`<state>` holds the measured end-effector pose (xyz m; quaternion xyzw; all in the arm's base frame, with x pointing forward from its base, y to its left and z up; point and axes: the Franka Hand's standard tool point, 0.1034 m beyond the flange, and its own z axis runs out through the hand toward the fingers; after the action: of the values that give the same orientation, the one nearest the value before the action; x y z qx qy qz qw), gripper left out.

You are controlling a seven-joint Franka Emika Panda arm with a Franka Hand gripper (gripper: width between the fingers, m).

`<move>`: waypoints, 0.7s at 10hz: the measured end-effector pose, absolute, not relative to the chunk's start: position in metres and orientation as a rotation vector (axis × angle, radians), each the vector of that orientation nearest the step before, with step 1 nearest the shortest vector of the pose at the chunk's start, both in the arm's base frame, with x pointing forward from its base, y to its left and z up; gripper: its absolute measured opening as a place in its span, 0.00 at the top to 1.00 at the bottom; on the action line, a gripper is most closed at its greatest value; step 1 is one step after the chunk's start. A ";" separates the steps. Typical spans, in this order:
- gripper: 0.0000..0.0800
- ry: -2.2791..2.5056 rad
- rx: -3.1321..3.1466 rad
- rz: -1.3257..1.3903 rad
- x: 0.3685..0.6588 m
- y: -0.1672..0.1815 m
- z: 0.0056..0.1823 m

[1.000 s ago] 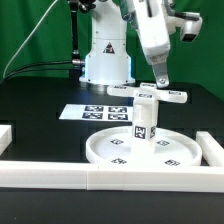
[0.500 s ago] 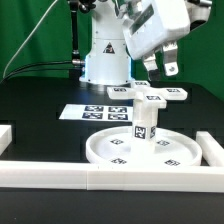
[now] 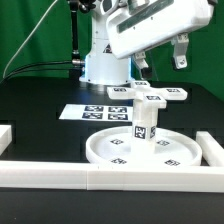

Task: Assemble round table

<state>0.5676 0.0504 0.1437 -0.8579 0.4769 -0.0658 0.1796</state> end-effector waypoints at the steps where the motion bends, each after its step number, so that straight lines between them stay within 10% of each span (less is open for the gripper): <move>1: 0.19 1.298 -2.454 -0.197 0.568 0.050 0.144; 7: 0.19 0.591 -2.820 -0.210 0.575 0.058 0.143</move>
Offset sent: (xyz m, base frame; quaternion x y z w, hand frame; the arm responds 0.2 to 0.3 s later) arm 0.0131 0.0076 0.0039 -0.0652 -0.0532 -0.2887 0.9537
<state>0.5748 0.0575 0.1433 -0.9683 0.2031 -0.0722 0.1259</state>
